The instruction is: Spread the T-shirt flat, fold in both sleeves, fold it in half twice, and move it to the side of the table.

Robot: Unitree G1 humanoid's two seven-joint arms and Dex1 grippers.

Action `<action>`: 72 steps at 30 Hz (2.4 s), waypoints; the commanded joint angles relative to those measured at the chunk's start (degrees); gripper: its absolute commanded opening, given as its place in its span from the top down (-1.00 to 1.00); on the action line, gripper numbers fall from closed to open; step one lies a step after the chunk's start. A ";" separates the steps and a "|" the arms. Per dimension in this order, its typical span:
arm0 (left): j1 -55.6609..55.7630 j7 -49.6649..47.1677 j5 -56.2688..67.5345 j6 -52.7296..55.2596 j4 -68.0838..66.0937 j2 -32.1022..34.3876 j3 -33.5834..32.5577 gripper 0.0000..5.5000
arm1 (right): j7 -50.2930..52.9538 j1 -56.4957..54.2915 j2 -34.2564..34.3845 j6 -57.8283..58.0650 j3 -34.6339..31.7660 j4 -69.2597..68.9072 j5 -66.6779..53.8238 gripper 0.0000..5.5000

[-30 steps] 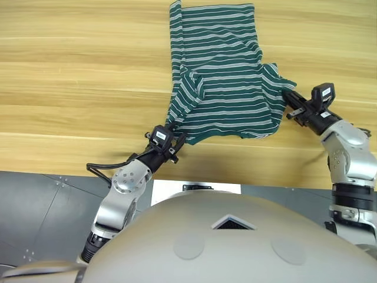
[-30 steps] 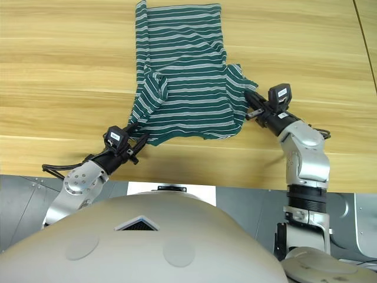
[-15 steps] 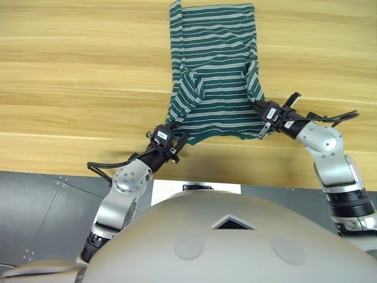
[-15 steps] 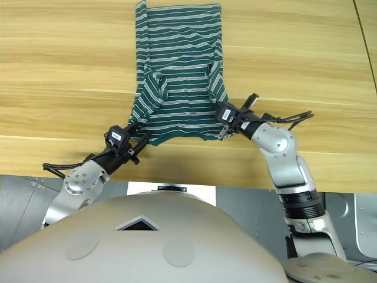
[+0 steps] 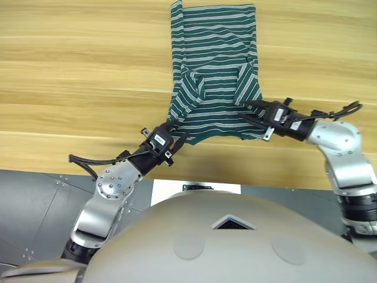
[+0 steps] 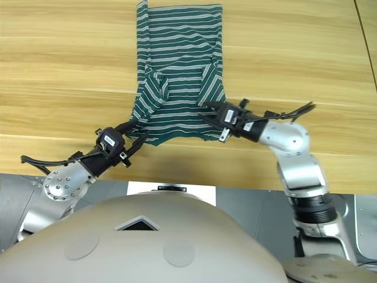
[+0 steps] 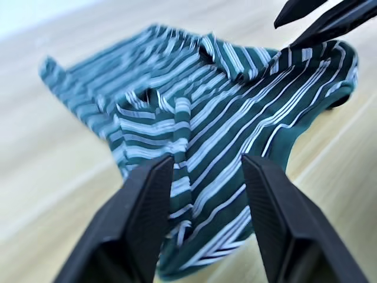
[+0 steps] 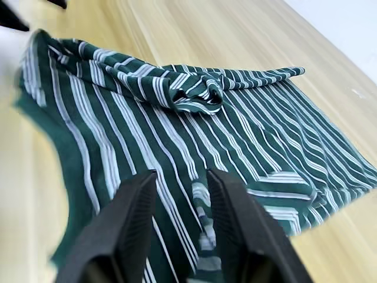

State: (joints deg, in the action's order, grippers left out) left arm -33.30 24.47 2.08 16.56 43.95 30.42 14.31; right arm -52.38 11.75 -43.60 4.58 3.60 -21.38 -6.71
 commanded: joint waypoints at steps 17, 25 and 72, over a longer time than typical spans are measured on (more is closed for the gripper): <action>18.55 21.10 -9.69 -25.53 -28.63 14.22 -0.84 -0.32 | -8.75 -15.42 -4.24 -43.41 8.92 38.68 13.76 -0.38; 20.84 22.82 -10.02 -27.48 -31.20 13.02 2.83 -0.32 | -9.04 -15.44 -2.72 -39.17 13.07 35.57 11.76 -0.18; 8.84 24.82 1.22 -20.52 -14.84 18.66 -5.78 1.00 | -25.09 -3.03 -18.95 -21.46 3.64 10.43 -9.09 1.00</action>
State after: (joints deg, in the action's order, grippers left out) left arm -17.98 47.07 -0.26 -5.20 18.96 44.81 13.36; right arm -74.31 4.16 -57.11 -18.83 11.16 -4.30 -10.56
